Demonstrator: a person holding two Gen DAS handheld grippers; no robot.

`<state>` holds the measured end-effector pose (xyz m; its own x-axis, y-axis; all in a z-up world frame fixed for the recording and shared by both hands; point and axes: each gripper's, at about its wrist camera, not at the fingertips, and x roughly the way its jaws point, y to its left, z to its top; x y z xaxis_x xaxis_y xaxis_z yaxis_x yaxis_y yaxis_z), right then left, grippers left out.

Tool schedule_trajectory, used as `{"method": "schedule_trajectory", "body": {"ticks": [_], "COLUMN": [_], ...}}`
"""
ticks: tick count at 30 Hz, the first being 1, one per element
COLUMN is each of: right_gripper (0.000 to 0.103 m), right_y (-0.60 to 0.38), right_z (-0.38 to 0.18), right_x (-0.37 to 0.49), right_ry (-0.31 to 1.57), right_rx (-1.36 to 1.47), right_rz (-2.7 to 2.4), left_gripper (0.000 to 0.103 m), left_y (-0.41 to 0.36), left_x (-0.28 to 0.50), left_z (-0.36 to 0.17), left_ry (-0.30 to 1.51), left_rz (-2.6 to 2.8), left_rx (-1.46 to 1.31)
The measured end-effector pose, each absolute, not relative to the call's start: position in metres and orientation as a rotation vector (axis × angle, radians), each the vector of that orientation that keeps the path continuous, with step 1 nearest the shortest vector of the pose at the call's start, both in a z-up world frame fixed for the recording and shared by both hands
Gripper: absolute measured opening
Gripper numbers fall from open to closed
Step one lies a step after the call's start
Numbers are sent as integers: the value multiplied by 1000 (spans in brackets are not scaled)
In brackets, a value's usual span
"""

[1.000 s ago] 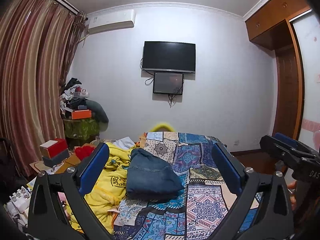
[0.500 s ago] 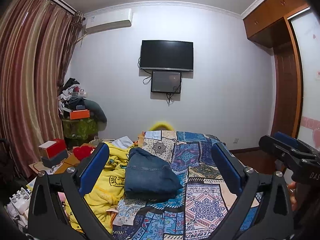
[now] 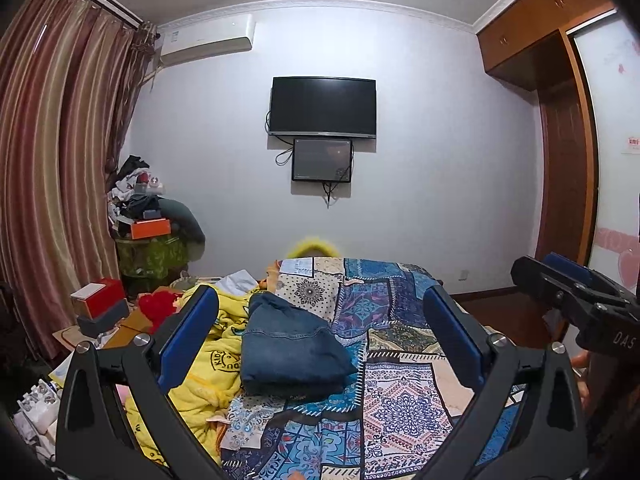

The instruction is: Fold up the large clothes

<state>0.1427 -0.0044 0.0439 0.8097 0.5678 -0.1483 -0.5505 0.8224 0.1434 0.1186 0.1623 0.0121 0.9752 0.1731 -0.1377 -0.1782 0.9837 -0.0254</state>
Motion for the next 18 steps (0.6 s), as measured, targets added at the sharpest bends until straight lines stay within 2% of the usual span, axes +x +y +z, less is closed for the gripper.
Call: {"method": "schedule_trajectory", "body": {"ticks": [18], "right_gripper": [103], "right_y": [4], "right_z": [42], "right_x": [148], "right_ry": [210], "right_rx": [85], "right_rz": [591], "left_gripper": [103], "left_y": [168], "left_x": [121], "left_z": [6], "left_ry": [144], "left_rz": [149], "left_rx": [-51]}}
